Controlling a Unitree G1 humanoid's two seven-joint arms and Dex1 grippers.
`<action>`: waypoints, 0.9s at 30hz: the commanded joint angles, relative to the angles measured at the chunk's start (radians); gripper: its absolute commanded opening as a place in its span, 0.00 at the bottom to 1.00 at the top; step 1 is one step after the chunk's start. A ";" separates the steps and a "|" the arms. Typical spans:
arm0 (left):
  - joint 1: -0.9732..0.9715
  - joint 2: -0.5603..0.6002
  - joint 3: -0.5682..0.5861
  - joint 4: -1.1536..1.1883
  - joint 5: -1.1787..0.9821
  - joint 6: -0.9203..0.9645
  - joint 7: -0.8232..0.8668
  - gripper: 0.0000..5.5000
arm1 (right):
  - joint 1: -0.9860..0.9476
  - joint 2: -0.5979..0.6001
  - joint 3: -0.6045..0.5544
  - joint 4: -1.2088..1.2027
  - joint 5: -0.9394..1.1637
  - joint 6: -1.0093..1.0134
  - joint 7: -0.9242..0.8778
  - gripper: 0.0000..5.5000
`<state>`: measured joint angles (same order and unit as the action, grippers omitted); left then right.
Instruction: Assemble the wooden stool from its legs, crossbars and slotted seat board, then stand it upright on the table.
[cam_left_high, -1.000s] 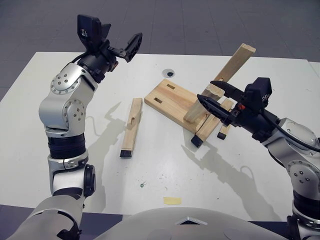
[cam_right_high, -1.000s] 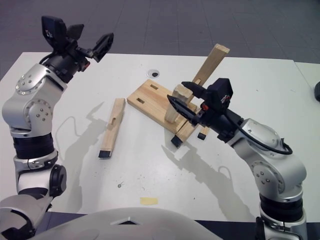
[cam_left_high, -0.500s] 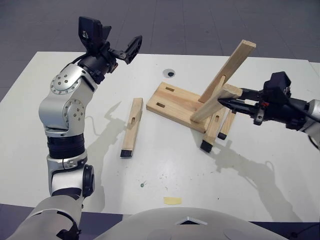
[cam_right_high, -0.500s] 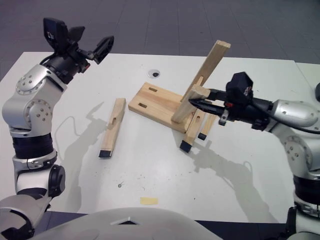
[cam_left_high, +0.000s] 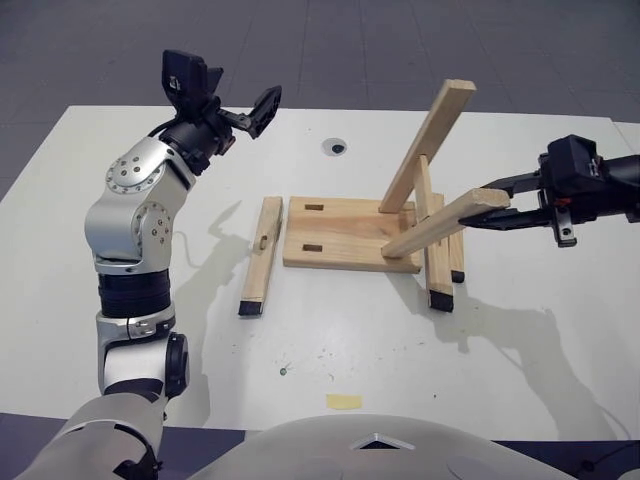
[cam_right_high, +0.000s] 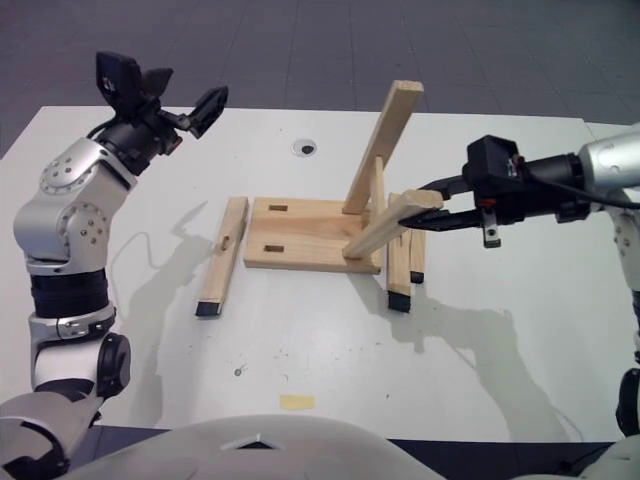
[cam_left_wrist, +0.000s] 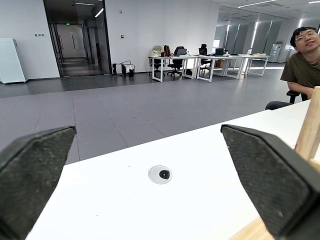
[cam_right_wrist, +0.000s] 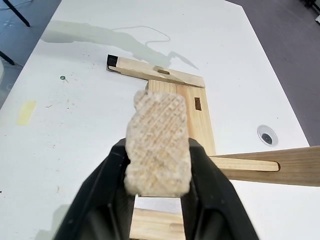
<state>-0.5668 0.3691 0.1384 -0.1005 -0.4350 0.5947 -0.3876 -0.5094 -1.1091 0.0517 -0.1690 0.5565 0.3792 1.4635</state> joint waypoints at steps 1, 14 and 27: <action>-0.012 0.000 -0.016 0.009 -0.005 0.016 -0.023 0.98 | -0.029 0.024 0.074 -0.015 -0.030 0.009 0.075 0.19; -0.018 0.028 -0.010 0.024 0.000 0.036 -0.057 0.98 | -0.018 0.206 -0.167 0.048 -0.163 -0.115 -0.399 0.57; 0.024 0.013 -0.007 -0.005 0.019 0.027 -0.024 0.98 | 0.306 0.619 -0.366 -0.433 0.177 0.114 -1.034 0.94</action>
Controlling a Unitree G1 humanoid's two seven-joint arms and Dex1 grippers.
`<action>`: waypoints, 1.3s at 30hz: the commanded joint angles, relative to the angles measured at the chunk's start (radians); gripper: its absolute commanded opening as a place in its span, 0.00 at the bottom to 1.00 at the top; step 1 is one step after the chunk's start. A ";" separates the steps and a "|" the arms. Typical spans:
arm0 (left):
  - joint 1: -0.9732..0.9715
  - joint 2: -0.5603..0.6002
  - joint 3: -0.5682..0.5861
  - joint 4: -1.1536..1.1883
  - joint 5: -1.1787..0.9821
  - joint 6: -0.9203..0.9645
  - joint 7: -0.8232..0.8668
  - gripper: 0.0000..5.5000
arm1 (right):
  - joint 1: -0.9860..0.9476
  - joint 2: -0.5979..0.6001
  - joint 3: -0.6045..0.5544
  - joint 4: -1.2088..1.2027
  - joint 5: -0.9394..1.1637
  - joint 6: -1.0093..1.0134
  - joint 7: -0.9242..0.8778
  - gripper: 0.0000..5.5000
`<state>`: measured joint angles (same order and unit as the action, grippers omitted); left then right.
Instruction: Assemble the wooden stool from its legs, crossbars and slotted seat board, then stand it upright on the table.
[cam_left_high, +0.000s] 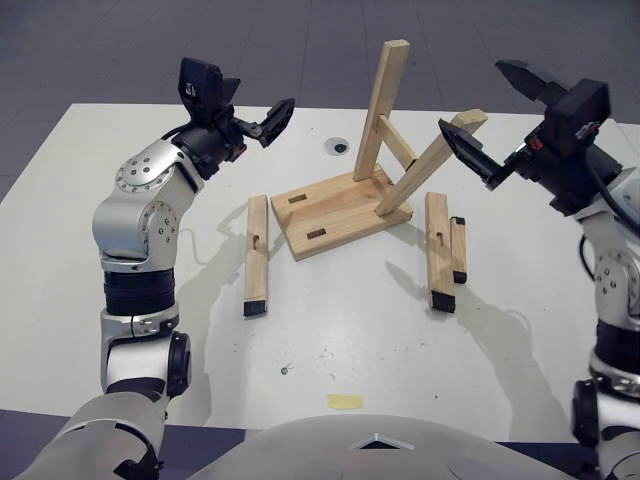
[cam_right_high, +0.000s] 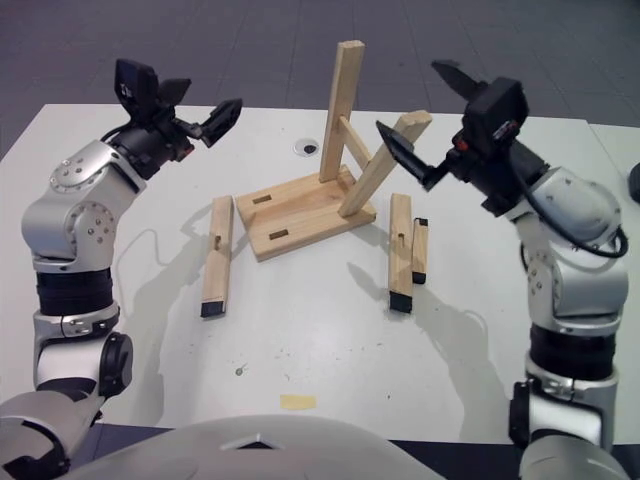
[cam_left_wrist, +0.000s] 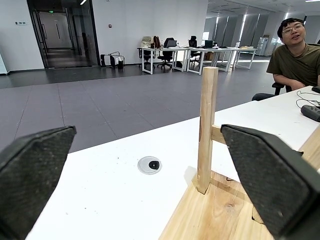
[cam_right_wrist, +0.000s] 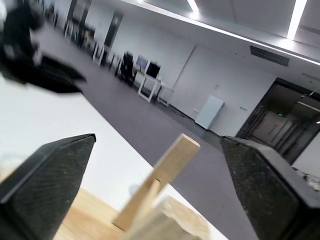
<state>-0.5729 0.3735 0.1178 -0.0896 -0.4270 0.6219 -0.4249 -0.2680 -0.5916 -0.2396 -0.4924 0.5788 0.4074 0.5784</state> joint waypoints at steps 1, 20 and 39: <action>0.037 0.006 0.016 -0.018 0.009 0.000 0.016 0.98 | 0.072 0.135 -0.070 -0.110 0.133 0.084 -0.209 0.97; 0.090 -0.067 -0.010 -0.036 0.032 -0.051 0.079 0.98 | -0.277 0.121 0.131 0.544 -0.407 -0.243 -0.327 0.98; 0.125 -0.073 -0.031 -0.036 0.066 -0.076 0.094 0.98 | -0.040 0.290 -0.079 0.376 -0.257 -0.027 -0.588 0.98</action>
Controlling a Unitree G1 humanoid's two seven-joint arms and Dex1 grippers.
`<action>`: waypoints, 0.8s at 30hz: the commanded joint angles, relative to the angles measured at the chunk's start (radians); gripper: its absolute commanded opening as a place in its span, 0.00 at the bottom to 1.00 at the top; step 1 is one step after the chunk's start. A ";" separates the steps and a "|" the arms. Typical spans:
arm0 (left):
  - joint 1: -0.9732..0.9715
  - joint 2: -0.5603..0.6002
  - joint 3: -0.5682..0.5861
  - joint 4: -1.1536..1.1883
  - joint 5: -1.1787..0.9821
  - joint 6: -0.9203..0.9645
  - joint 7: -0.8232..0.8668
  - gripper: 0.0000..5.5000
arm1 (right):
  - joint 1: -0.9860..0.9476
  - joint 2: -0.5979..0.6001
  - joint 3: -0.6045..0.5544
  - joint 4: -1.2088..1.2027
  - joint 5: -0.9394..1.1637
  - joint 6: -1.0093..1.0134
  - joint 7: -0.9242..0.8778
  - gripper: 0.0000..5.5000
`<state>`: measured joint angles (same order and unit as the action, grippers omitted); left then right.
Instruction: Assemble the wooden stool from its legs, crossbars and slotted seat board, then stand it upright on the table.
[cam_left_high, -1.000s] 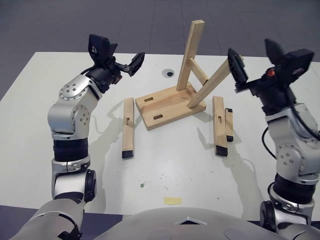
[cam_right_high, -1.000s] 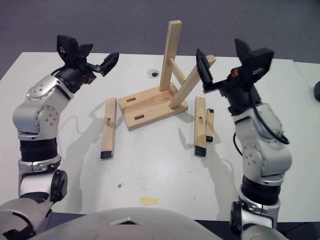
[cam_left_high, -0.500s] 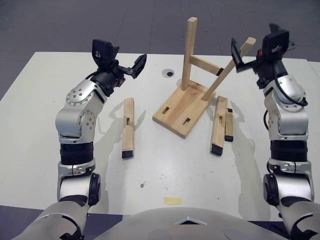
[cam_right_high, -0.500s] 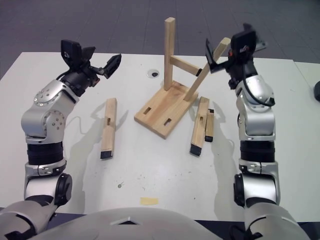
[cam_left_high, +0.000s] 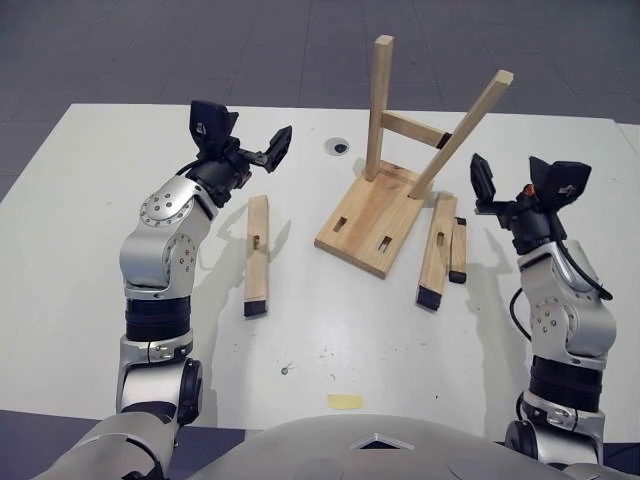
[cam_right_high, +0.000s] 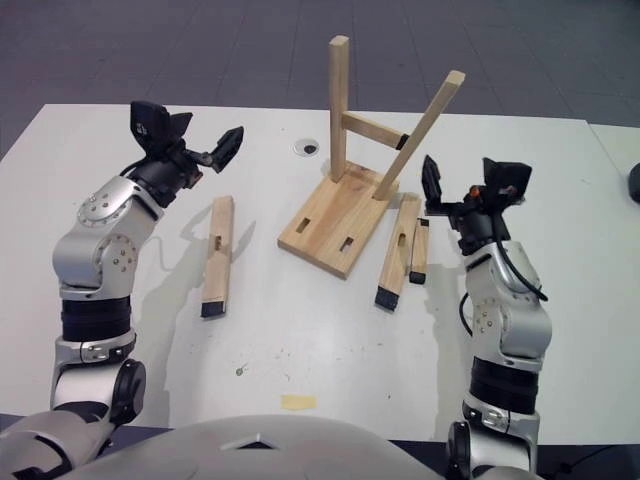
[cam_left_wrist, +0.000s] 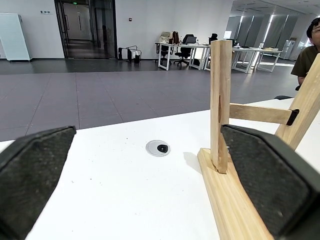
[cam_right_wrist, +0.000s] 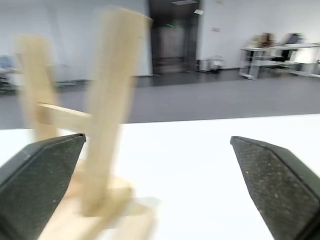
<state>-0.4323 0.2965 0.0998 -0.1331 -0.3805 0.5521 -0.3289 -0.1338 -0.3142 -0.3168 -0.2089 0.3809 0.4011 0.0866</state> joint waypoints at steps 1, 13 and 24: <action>-0.020 0.002 -0.018 0.009 0.022 -0.007 -0.003 0.98 | -0.229 0.022 0.006 0.128 -0.076 -0.035 -0.120 0.98; -0.007 0.000 -0.021 0.004 0.019 -0.001 -0.002 0.98 | -0.394 0.122 0.163 0.246 -0.174 -0.148 -0.084 0.98; 0.084 0.002 0.018 -0.091 -0.001 0.031 0.042 0.98 | 0.278 0.101 -0.008 -0.191 -0.055 -0.103 0.038 0.98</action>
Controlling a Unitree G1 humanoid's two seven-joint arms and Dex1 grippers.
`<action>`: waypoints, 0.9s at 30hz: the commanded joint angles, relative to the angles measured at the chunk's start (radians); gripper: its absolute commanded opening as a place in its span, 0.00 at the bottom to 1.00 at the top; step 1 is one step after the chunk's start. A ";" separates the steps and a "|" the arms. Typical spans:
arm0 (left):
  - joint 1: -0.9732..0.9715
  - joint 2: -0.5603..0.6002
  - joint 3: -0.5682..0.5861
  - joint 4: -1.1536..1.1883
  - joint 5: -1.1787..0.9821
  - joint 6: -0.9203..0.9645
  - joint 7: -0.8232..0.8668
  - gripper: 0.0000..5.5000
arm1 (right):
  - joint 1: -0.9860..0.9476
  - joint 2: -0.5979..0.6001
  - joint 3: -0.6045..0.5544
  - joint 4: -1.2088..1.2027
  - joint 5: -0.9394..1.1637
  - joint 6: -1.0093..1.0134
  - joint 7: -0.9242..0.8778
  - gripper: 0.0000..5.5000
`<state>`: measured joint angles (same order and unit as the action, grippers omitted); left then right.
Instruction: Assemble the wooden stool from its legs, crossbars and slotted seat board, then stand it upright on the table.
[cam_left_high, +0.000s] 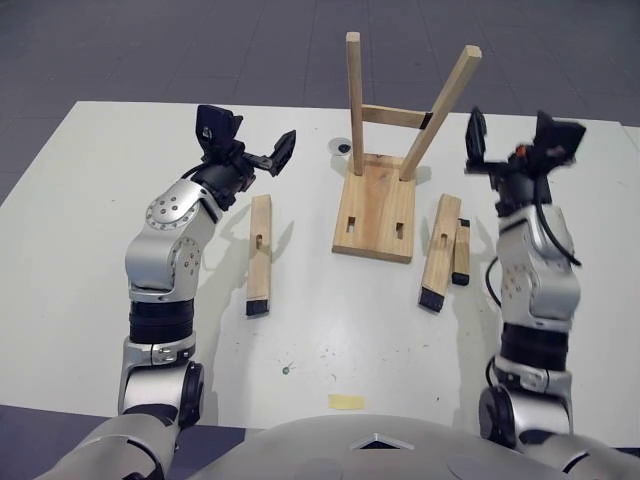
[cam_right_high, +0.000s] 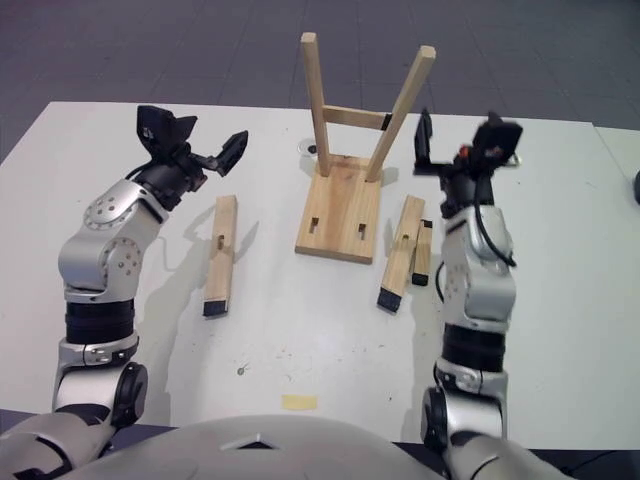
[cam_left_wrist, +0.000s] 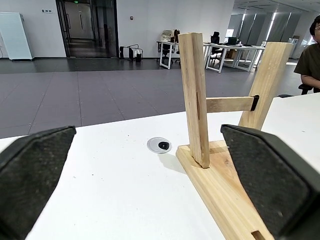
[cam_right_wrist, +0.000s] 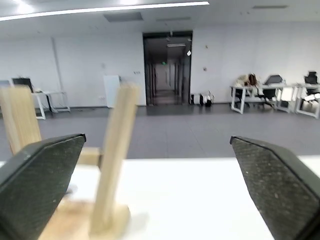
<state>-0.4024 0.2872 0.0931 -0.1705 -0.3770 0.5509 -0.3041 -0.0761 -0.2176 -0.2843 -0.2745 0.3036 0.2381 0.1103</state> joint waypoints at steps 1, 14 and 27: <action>0.069 0.014 0.030 -0.069 -0.007 0.039 0.020 0.98 | 0.267 0.002 -0.034 -0.143 0.025 0.079 0.023 0.98; 0.087 0.006 0.043 -0.107 -0.008 0.054 0.051 0.98 | 0.408 -0.050 0.109 -0.184 -0.049 0.286 0.063 0.98; 0.109 0.007 0.042 -0.119 -0.003 0.057 0.059 0.98 | 0.413 0.043 0.053 -0.220 0.015 0.352 0.021 0.98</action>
<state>-0.3032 0.2930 0.1403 -0.2747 -0.3858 0.5957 -0.2498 0.3304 -0.1804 -0.2176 -0.4934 0.3096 0.5938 0.1345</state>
